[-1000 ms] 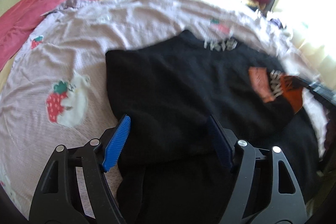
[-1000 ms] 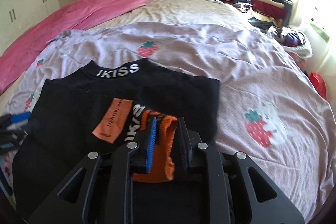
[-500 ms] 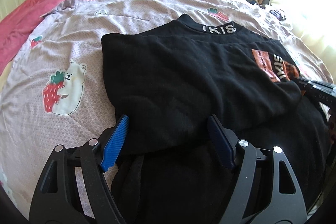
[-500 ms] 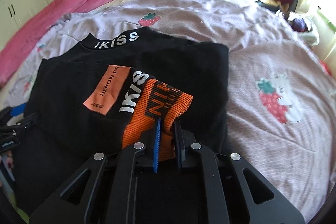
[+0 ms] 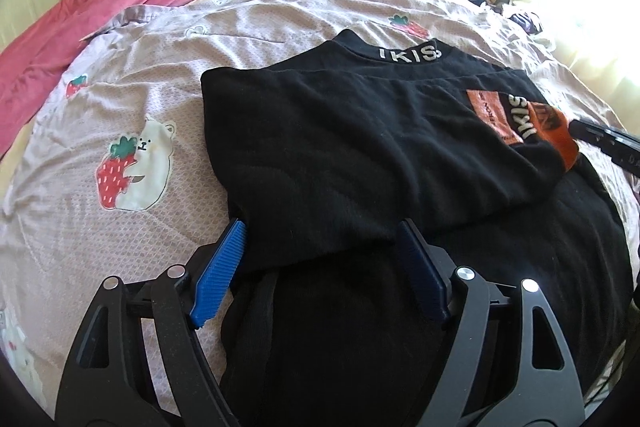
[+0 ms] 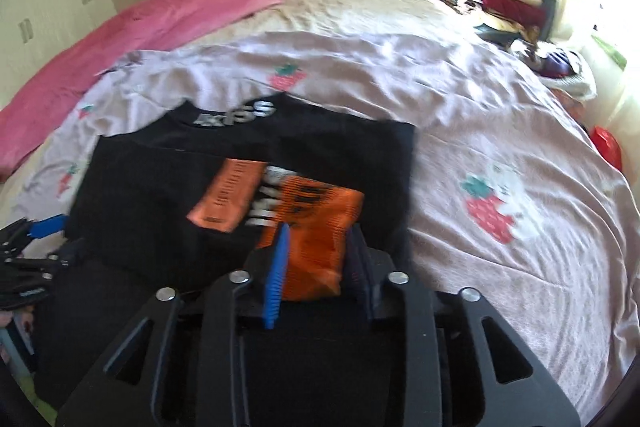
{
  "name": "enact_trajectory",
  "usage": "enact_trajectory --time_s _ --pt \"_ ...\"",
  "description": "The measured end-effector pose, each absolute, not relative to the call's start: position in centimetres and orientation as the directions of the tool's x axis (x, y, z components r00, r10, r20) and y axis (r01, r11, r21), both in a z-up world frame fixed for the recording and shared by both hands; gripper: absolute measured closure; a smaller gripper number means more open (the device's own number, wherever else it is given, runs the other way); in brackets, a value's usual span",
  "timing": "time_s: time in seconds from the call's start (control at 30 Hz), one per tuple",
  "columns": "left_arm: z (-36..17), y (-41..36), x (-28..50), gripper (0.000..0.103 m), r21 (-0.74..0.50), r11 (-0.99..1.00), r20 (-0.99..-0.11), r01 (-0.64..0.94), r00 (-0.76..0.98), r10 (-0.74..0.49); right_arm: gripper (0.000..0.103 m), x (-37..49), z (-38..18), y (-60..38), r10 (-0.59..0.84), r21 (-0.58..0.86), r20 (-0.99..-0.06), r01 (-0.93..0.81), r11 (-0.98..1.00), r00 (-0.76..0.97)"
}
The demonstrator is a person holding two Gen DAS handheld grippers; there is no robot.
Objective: Fold small clothes
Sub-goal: 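Lower the lifted shirt side onto the shirt front with the right gripper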
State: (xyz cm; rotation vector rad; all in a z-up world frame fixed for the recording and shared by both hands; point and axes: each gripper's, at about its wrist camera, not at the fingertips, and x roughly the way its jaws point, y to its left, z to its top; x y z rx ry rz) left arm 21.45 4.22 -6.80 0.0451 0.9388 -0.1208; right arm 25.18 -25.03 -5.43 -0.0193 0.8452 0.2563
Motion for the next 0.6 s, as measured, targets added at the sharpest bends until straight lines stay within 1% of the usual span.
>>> enact_trajectory --time_s 0.1,0.2,0.33,0.4,0.47,0.53,0.6 --pt "-6.6 4.3 21.2 0.033 -0.019 0.992 -0.805 0.124 0.587 -0.089 0.068 25.0 -4.5 -23.1 0.235 0.074 -0.73 -0.268 0.961 0.641" --pt "-6.4 4.6 21.1 0.033 -0.03 0.992 -0.804 0.121 0.587 -0.096 0.062 25.0 -3.4 -21.4 0.259 0.072 -0.711 -0.298 0.952 0.654" --pt "-6.0 4.8 20.9 0.033 -0.04 0.993 -0.8 0.115 0.592 -0.101 0.062 25.1 -2.9 -19.6 0.276 0.063 -0.713 -0.334 0.941 0.644" --pt "-5.9 4.9 20.8 0.033 -0.044 0.992 -0.797 0.115 0.595 -0.104 0.062 24.5 -2.1 -19.4 0.274 0.054 -0.683 -0.326 0.944 0.677" --pt "-5.7 5.0 20.7 0.033 -0.045 0.993 -0.795 0.113 0.598 -0.104 0.059 24.2 -1.7 -19.4 0.303 0.084 -0.666 -0.335 0.939 0.682" --pt "-5.6 5.2 20.7 0.033 -0.048 0.993 -0.793 0.106 0.601 -0.102 0.057 24.5 -2.0 -19.1 0.32 0.095 -0.684 -0.354 0.93 0.655" --pt "-5.4 5.4 20.4 0.033 -0.059 0.993 -0.79 0.101 0.603 -0.108 0.057 24.9 -2.6 -18.8 0.295 0.072 -0.71 -0.351 0.934 0.639"
